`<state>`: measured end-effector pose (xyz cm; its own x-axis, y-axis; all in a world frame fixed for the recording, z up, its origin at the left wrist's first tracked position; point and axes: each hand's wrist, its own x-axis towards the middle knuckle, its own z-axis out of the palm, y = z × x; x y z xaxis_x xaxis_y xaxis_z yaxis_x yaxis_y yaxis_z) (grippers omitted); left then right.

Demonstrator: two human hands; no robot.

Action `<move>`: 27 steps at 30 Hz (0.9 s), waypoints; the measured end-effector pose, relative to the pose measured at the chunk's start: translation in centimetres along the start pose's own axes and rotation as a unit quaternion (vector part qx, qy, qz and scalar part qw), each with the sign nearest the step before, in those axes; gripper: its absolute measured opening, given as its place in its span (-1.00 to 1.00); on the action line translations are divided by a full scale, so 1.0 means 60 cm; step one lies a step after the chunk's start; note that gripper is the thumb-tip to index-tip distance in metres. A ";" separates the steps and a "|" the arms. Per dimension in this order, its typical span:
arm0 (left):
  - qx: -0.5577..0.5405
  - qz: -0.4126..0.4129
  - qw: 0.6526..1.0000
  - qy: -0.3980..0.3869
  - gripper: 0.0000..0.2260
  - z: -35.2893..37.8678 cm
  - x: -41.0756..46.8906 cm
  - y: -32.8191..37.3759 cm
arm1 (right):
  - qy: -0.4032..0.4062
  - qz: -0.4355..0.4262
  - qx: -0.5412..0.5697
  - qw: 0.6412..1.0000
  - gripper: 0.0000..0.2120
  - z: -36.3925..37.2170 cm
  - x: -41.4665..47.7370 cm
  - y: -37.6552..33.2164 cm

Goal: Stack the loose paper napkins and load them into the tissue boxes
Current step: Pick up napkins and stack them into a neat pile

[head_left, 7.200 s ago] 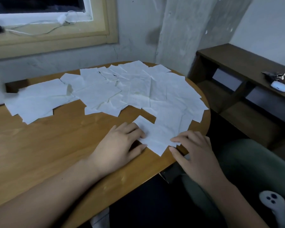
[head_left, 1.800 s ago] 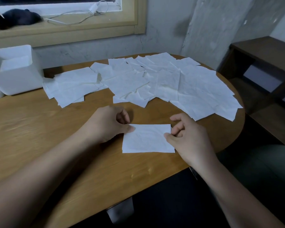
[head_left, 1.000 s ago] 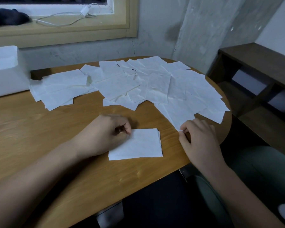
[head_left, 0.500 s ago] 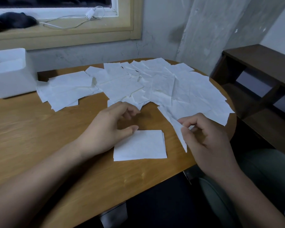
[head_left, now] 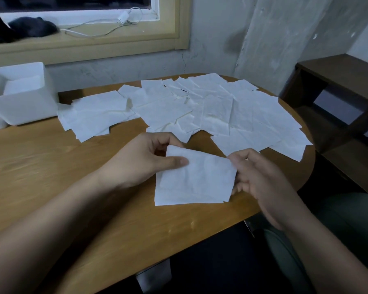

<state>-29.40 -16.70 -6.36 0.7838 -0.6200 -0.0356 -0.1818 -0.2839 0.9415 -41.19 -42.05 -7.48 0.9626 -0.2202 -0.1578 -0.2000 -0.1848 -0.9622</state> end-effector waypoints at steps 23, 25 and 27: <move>0.238 -0.172 0.954 -0.054 -0.81 -0.028 0.017 -0.028 | 0.108 -0.112 -0.223 0.962 -0.70 0.048 0.043 0.067; 0.245 -0.172 0.953 -0.052 -0.80 -0.027 0.018 -0.028 | 0.115 -0.120 -0.237 0.957 -0.69 0.050 0.044 0.066; 0.245 -0.173 0.953 -0.050 -0.79 -0.028 0.018 -0.029 | 0.120 -0.124 -0.242 0.955 -0.70 0.051 0.043 0.066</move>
<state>-27.27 -15.66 -7.46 0.7911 -0.4875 -0.3695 -0.1981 -0.7757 0.5992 -38.91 -40.44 -12.37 0.9331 -0.3147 0.1738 -0.0876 -0.6677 -0.7393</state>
